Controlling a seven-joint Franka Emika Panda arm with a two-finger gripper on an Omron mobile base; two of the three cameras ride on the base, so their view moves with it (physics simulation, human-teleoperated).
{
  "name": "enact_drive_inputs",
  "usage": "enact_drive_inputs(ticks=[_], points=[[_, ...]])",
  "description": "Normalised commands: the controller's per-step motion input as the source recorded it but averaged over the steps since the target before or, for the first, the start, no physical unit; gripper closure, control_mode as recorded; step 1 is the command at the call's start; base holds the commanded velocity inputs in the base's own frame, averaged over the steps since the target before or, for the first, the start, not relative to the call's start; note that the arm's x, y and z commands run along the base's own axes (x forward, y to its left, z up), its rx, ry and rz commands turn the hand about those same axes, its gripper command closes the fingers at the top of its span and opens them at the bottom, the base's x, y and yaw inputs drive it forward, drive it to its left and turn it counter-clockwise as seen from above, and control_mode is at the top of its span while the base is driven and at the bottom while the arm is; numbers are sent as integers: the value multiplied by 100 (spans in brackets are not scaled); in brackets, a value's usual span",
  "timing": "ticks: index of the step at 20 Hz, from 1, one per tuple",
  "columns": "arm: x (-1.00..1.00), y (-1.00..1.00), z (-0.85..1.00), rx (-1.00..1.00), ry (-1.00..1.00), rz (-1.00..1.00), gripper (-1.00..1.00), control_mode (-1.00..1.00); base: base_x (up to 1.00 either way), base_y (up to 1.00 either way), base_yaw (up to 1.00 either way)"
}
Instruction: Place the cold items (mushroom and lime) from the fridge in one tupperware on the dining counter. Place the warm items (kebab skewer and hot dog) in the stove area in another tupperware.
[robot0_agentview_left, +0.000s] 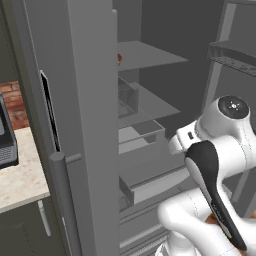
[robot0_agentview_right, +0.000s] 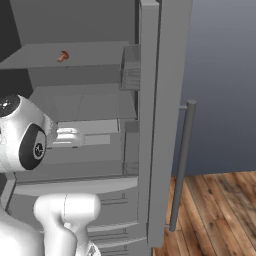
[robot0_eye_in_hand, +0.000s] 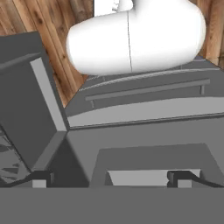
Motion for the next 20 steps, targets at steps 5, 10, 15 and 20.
enact_drive_inputs(ticks=[5, 10, 15, 20], points=[[-2, 3, 100, -2, 1, 4, -100, -100, 0, 0, 0], [1, 20, 97, 0, -26, 12, -100, -100, 0, 0, 0], [27, 20, 80, 0, -22, 18, -100, -100, 0, 0, 0], [76, 13, 7, 0, -29, 8, -100, -100, 0, 0, 0]])
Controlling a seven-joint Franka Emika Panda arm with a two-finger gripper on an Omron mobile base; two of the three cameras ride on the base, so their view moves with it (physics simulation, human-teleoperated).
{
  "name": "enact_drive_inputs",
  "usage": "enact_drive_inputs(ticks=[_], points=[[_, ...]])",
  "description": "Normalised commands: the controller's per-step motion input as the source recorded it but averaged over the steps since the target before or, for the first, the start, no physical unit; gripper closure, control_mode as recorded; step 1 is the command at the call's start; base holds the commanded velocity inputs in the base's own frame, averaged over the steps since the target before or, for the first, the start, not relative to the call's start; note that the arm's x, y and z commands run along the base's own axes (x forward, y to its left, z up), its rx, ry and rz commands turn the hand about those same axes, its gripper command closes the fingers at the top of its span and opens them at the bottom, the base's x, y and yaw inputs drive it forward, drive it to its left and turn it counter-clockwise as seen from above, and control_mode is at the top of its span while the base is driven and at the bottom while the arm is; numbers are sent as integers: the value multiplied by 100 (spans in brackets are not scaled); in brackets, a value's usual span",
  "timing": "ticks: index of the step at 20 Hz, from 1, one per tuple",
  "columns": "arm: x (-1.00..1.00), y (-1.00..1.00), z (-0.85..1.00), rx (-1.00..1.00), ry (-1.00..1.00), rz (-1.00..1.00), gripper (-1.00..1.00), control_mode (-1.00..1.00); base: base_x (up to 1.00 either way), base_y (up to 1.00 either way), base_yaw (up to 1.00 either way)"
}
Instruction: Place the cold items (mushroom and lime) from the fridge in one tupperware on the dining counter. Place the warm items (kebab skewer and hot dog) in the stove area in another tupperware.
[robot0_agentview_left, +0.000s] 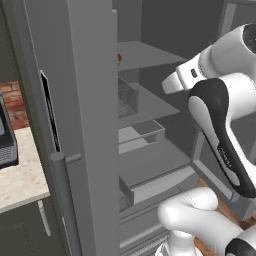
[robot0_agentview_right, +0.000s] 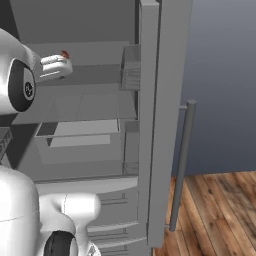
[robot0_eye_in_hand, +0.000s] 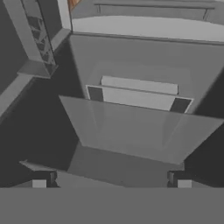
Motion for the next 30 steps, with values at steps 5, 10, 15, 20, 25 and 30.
enact_drive_inputs(ticks=[5, 10, 15, 20, 25, 30], points=[[64, 18, 37, 11, -13, 3, -100, -100, 0, 0, 0], [57, 23, 42, 15, 3, 14, -100, -100, 0, 0, 0], [66, 57, -1, 1, 10, 1, -100, -100, 0, 0, 0], [58, 43, -10, 0, 2, 0, -100, -100, 0, 0, 0], [58, 2, -16, 0, 0, 0, -100, -100, 0, 0, 0], [72, 0, -24, 0, 3, 0, -100, -100, 0, 0, 0]])
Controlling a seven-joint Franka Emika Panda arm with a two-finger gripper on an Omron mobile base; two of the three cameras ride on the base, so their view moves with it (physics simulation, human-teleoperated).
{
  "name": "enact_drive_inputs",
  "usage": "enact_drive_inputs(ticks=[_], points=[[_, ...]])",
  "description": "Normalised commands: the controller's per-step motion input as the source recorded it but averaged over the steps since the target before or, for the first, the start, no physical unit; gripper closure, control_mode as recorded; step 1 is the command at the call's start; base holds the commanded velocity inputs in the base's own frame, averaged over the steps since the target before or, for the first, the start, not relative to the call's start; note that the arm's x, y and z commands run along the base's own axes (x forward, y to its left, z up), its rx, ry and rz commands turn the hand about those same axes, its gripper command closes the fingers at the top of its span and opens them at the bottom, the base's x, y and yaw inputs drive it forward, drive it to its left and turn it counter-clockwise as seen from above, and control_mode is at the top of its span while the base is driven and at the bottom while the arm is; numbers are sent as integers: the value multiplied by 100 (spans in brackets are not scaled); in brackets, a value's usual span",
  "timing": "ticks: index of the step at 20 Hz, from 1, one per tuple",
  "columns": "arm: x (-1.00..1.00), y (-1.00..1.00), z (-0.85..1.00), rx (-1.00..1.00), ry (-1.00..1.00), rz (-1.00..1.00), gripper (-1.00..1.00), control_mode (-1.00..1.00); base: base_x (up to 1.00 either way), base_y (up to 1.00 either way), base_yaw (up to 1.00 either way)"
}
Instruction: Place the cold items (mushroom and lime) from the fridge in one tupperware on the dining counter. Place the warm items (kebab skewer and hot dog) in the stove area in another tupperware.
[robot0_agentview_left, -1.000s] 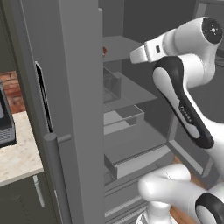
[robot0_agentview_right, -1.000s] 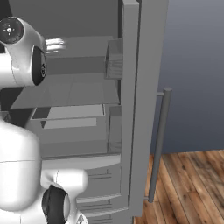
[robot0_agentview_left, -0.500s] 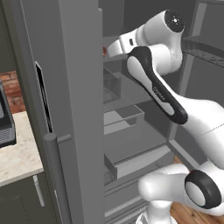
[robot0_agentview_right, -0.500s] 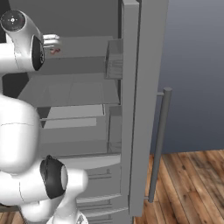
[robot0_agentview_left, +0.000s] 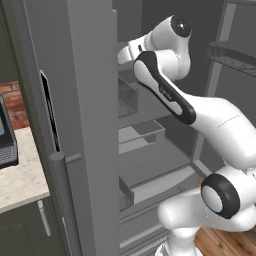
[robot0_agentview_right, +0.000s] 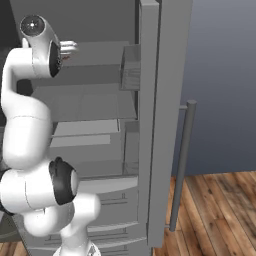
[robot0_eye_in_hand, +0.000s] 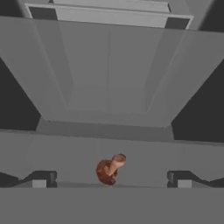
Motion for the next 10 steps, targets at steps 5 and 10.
enact_drive_inputs(ticks=[5, 10], points=[[76, 16, -1, 0, 3, 0, -100, -100, 0, 0, 0], [77, 27, -21, 0, 14, 0, -100, -100, 0, 0, 0]])
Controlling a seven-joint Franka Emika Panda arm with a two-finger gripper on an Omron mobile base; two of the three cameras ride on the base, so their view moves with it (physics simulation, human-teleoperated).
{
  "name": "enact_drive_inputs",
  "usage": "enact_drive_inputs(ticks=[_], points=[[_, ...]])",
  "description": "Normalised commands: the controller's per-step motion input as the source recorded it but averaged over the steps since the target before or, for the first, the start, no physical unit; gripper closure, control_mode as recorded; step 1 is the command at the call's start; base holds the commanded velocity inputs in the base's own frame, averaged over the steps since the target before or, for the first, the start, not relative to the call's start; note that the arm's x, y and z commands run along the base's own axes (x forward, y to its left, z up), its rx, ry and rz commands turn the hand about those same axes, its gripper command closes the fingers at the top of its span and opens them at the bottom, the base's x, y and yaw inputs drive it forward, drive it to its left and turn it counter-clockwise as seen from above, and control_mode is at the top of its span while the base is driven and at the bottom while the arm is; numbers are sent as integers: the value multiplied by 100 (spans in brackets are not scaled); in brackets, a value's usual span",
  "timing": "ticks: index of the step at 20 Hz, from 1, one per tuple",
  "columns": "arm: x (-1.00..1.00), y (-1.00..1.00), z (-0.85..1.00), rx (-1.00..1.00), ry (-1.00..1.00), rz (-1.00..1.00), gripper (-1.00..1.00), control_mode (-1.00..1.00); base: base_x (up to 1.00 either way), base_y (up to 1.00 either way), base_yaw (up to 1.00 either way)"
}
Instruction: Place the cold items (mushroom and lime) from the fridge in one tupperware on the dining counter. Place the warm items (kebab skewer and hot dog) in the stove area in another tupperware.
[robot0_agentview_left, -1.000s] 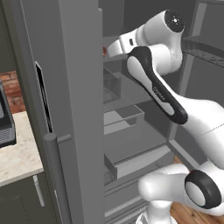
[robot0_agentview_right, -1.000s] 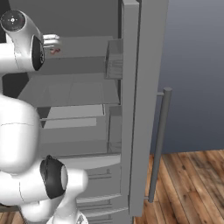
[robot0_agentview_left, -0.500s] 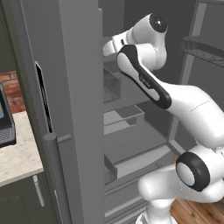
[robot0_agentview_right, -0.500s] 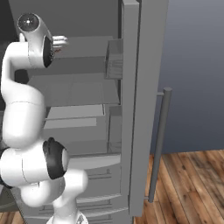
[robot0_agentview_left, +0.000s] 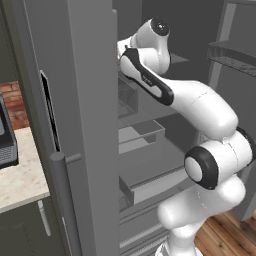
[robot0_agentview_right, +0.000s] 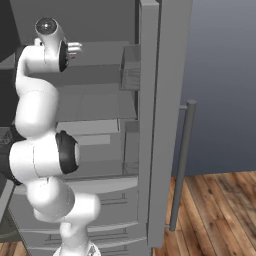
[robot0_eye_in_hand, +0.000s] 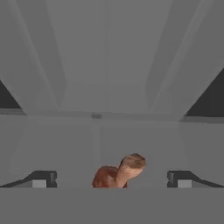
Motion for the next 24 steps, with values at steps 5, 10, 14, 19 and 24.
enact_drive_inputs(ticks=[5, 10, 14, 19, 24], points=[[80, 26, -23, 0, 12, 0, -100, -100, 0, 0, 0], [72, 31, -8, 0, 3, 0, -100, -100, 0, 0, 0], [59, 34, -14, 0, 2, 0, -100, -100, 0, 0, 0], [3, 32, -40, 0, 3, 0, 100, -100, 0, 0, 0], [0, 1, -60, 2, 0, -8, 100, -100, 0, 0, 0]])
